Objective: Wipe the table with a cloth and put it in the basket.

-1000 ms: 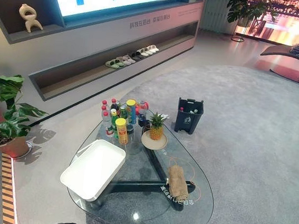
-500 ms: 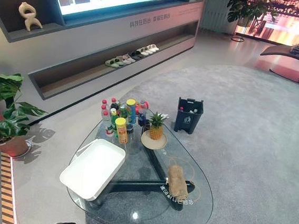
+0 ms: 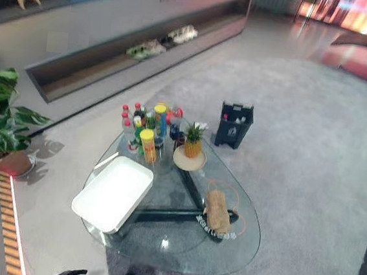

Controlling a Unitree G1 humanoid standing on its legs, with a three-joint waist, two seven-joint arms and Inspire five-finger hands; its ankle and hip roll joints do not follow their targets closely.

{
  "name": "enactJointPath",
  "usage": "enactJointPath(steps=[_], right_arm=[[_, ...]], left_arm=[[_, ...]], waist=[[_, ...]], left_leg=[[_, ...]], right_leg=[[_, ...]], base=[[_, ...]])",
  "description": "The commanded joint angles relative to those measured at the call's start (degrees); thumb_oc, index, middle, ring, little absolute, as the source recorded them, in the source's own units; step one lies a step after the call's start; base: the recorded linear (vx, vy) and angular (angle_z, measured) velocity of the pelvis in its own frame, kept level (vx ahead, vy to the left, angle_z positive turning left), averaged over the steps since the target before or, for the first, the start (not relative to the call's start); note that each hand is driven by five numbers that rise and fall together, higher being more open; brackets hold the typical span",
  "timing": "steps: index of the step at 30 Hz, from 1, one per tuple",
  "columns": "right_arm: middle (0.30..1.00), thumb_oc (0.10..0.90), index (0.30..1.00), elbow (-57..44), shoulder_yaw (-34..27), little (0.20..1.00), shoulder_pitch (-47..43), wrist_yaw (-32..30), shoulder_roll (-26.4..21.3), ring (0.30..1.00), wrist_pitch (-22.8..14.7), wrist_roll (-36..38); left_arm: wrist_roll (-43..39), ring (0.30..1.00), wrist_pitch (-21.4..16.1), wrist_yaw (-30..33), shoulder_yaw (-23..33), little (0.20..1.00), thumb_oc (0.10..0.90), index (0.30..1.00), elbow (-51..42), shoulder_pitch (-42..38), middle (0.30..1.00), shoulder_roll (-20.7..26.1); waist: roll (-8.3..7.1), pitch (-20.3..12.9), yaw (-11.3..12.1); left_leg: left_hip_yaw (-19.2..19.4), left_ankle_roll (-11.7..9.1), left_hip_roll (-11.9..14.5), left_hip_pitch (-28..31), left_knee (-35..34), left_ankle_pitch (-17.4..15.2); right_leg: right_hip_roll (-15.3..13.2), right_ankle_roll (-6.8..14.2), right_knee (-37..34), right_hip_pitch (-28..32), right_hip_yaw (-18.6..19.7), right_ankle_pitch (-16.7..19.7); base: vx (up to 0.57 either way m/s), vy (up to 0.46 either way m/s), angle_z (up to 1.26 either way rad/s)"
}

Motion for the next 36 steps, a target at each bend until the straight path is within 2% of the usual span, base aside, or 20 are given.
enactJointPath(steps=[1,5,8,12,16,21,27,36], right_arm=[[0.900,0.800,0.900,-0.3,2.2,0.900,-5.3,-3.2,-2.4,0.900,-0.2,0.8],[0.900,0.800,0.900,-0.8,3.2,0.900,-6.7,-3.6,-2.8,0.900,-1.1,0.8],[0.900,0.800,0.900,-1.4,5.0,0.900,-10.2,-4.2,-3.1,0.900,-0.8,2.1],[0.900,0.800,0.900,-2.4,5.5,0.900,-14.0,-5.7,-3.8,0.900,-0.8,3.9],[0.900,0.800,0.900,-3.9,5.6,0.900,-17.1,-8.0,-4.7,0.900,-1.0,4.5],[0.900,0.800,0.900,-5.8,5.2,0.900,-17.5,-11.4,-5.2,0.900,-2.5,5.4],[0.900,0.800,0.900,-7.6,4.5,0.900,-18.3,-14.4,-5.3,0.900,-4.5,5.5],[0.900,0.800,0.900,-7.0,4.3,0.900,-18.6,-15.4,-5.1,0.900,-6.2,5.4]], left_arm=[[-4.7,0.900,-0.8,1.6,-1.0,0.900,0.800,0.900,0.4,-7.4,0.900,5.0],[-6.9,0.900,-2.0,1.4,-2.2,0.900,0.800,0.900,-0.5,-9.7,0.900,4.9],[-9.9,0.900,-3.7,2.6,-3.9,0.900,0.800,0.900,-1.5,-13.2,0.900,5.1],[-13.2,0.900,-3.8,3.5,-3.8,0.900,0.800,0.900,-3.0,-16.6,0.900,6.1],[-17.6,0.900,-4.6,4.8,-2.6,0.900,0.800,0.900,-4.5,-18.5,0.900,7.1],[-19.2,0.900,-5.2,5.5,-1.6,0.900,0.800,0.900,-6.7,-18.4,0.900,7.3],[-19.2,0.900,-4.7,5.7,-2.2,0.900,0.800,0.900,-7.8,-18.3,0.900,7.4],[-19.3,0.900,-5.4,5.5,-2.7,0.900,0.800,0.900,-7.3,-18.2,0.900,7.0]], waist=[[-2.98,6.2,0.1],[-2.86,9.0,-0.2],[-2.97,11.9,-0.2],[-3.36,15.2,-0.2],[-3.57,16.8,0.0],[-3.65,17.7,0.0],[-3.48,18.1,-0.1],[-2.94,18.3,-0.4]], left_leg=[[1.3,2.1,-1.5,-0.5,1.2,-2.5],[0.9,2.1,-1.7,-3.1,3.0,-2.5],[0.8,2.1,-2.3,-8.5,6.7,-2.5],[0.2,2.3,-3.6,-16.1,14.6,-3.6],[0.4,3.0,-4.9,-24.3,22.4,-5.5],[0.4,3.5,-4.9,-31.0,30.5,-8.4],[0.1,4.0,-4.2,-36.6,36.8,-10.8],[-0.1,4.3,-4.0,-40.5,41.6,-12.5]], right_leg=[[-1.7,-0.3,3.3,-3.3,3.8,-0.4],[-1.7,-0.6,4.6,-5.4,3.8,-0.8],[-1.8,-0.8,9.1,-10.9,3.4,-1.4],[-2.2,-0.8,16.4,-18.3,3.2,-2.7],[-2.5,-1.0,24.2,-26.4,3.8,-4.8],[-2.0,-1.7,32.0,-32.9,4.2,-7.7],[-1.6,-2.7,38.2,-38.7,4.9,-9.7],[-1.8,-3.5,42.6,-42.5,5.1,-10.8]], base=[[-0.19,-0.019,0.14],[-0.09,-0.016,0.03],[-0.19,-0.020,0.00],[-0.15,-0.040,0.05],[-0.13,-0.029,0.08],[-0.07,-0.028,0.07],[-0.05,-0.025,-0.05],[-0.02,-0.008,-0.05]])
